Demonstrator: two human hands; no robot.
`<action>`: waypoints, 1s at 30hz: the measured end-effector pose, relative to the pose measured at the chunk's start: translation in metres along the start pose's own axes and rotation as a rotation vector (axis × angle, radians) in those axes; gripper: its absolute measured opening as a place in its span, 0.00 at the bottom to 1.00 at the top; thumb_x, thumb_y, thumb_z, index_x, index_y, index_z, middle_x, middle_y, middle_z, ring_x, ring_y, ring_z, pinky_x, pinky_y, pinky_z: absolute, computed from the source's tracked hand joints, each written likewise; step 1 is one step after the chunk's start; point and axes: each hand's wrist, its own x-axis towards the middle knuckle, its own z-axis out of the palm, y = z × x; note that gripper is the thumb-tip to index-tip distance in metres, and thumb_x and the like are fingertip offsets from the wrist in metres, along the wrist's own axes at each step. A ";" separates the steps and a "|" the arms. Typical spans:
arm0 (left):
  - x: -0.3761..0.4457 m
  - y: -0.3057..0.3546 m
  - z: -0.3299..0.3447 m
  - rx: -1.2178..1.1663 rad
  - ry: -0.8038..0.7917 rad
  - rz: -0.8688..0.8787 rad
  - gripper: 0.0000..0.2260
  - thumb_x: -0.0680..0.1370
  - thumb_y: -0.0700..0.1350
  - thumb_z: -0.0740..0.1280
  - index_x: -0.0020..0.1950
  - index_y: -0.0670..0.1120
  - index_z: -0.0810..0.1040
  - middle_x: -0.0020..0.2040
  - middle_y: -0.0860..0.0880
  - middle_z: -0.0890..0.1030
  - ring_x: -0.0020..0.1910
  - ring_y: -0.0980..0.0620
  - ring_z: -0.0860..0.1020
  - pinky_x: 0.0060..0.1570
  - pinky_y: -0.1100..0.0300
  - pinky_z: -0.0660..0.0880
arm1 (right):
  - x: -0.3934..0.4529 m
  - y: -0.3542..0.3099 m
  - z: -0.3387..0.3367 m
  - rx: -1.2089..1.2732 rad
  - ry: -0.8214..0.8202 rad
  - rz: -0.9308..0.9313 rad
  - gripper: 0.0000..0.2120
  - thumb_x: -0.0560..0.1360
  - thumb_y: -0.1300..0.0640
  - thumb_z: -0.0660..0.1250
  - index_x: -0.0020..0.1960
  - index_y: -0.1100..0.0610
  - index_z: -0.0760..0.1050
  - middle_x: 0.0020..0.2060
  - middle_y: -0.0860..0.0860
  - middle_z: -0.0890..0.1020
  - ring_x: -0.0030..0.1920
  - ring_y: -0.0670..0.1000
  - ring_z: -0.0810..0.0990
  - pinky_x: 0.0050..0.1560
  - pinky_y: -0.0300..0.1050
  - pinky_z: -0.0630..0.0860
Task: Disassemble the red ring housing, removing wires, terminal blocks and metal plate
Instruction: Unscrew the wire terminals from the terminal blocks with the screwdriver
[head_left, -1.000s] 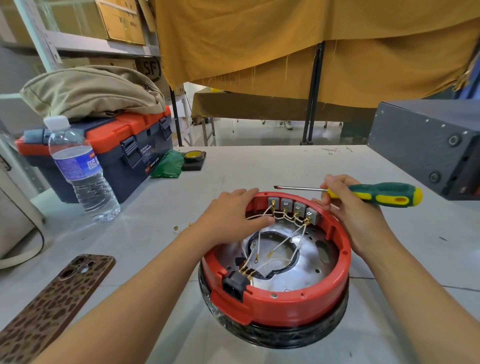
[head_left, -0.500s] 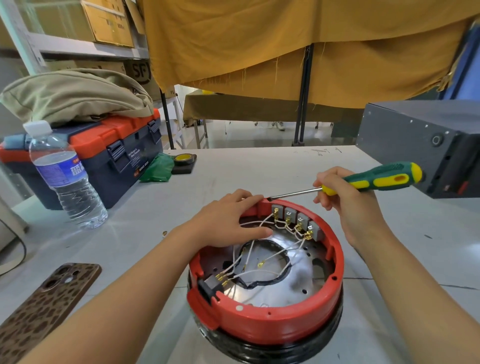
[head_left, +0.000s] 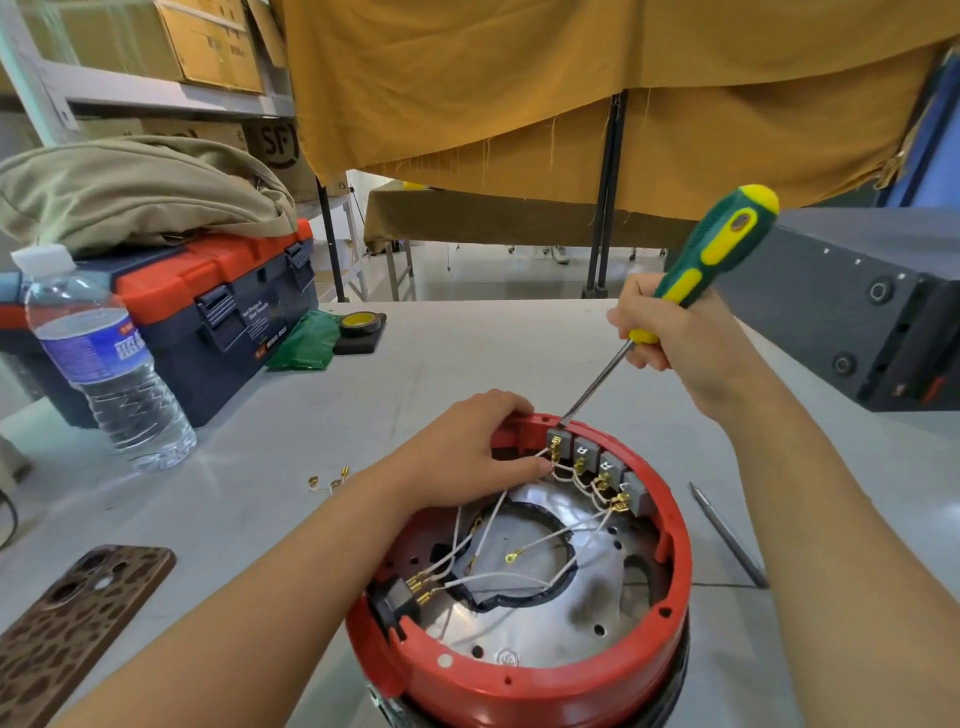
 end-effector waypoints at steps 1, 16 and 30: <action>0.000 -0.001 0.000 -0.008 0.002 0.009 0.24 0.73 0.55 0.70 0.66 0.49 0.70 0.61 0.52 0.75 0.59 0.55 0.72 0.59 0.63 0.67 | 0.002 0.002 0.000 -0.011 -0.016 0.004 0.16 0.74 0.64 0.64 0.29 0.57 0.65 0.21 0.45 0.68 0.21 0.45 0.64 0.31 0.43 0.67; -0.001 -0.004 -0.001 -0.096 0.002 0.028 0.06 0.73 0.52 0.71 0.45 0.52 0.78 0.60 0.54 0.76 0.60 0.59 0.72 0.60 0.65 0.65 | 0.007 0.008 -0.001 -0.018 -0.104 -0.032 0.17 0.74 0.63 0.64 0.27 0.54 0.67 0.21 0.45 0.69 0.22 0.45 0.66 0.27 0.36 0.69; -0.002 -0.001 -0.003 -0.053 -0.047 0.022 0.06 0.75 0.52 0.68 0.40 0.53 0.80 0.64 0.55 0.72 0.62 0.58 0.71 0.64 0.60 0.65 | 0.006 -0.005 0.008 -0.073 -0.095 -0.011 0.19 0.73 0.65 0.64 0.26 0.53 0.65 0.22 0.48 0.67 0.21 0.47 0.64 0.24 0.35 0.64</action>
